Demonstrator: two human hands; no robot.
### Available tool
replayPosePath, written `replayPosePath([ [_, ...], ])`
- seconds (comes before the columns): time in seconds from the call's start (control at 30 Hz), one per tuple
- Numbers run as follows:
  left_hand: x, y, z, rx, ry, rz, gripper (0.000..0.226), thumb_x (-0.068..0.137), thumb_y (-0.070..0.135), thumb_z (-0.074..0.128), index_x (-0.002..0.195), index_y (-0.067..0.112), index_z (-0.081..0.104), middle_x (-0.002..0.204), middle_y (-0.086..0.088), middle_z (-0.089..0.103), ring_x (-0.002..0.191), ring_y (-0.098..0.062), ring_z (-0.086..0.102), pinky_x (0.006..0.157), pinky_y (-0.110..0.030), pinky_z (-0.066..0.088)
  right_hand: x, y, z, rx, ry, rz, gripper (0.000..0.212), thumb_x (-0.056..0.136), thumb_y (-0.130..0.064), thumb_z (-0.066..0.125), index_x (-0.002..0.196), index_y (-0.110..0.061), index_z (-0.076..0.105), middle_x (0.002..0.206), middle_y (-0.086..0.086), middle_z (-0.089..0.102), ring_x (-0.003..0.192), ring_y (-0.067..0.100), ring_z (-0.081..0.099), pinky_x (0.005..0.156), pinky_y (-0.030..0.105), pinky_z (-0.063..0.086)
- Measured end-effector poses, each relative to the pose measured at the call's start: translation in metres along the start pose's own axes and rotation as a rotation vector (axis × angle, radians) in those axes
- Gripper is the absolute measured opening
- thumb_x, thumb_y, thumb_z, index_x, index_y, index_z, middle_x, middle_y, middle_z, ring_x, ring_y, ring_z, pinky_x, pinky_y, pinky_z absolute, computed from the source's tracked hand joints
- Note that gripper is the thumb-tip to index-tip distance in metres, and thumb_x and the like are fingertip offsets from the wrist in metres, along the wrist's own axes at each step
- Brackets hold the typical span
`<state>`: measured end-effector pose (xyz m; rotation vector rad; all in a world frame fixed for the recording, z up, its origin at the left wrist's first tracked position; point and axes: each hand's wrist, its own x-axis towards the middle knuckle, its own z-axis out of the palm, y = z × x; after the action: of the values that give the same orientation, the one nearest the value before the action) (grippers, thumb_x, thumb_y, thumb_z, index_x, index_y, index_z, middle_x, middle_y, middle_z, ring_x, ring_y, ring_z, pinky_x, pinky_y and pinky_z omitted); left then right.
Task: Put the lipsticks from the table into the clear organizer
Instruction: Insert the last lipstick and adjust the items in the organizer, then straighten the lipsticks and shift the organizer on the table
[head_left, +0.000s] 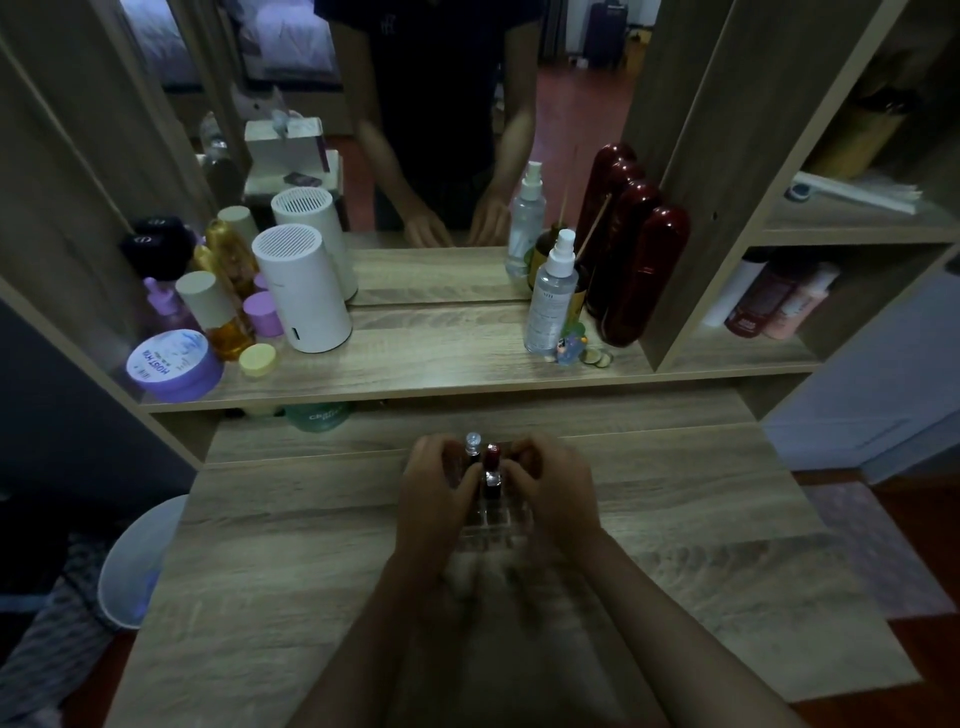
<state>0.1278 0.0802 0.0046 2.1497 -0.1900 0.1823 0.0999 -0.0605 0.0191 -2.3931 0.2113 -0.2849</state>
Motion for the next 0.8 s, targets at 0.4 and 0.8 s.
replayPosePath([
  [0.4,0.014,0.005,0.002,0.053,-0.037,0.061,0.02,0.081,0.008,0.063,0.101,0.011,0.063,0.099,-0.009,0.066,0.087,-0.014,0.058,0.079,-0.027,0.048,0.017,-0.013,0.003,-0.148,-0.102,-0.047,0.015,0.088,-0.022,0.059,0.098,-0.016,0.068,0.092,0.006,0.075,0.084,0.019,0.068,0.076,0.033,0.055],
  [0.8,0.016,0.007,0.004,0.069,-0.01,0.093,0.019,0.081,0.006,0.062,0.099,0.01,0.065,0.096,-0.009,0.069,0.082,-0.007,0.052,0.073,-0.019,0.039,0.024,-0.014,0.008,-0.273,-0.169,-0.013,0.02,0.092,-0.028,0.05,0.099,-0.018,0.066,0.093,0.005,0.072,0.086,0.02,0.066,0.071,0.028,0.042],
])
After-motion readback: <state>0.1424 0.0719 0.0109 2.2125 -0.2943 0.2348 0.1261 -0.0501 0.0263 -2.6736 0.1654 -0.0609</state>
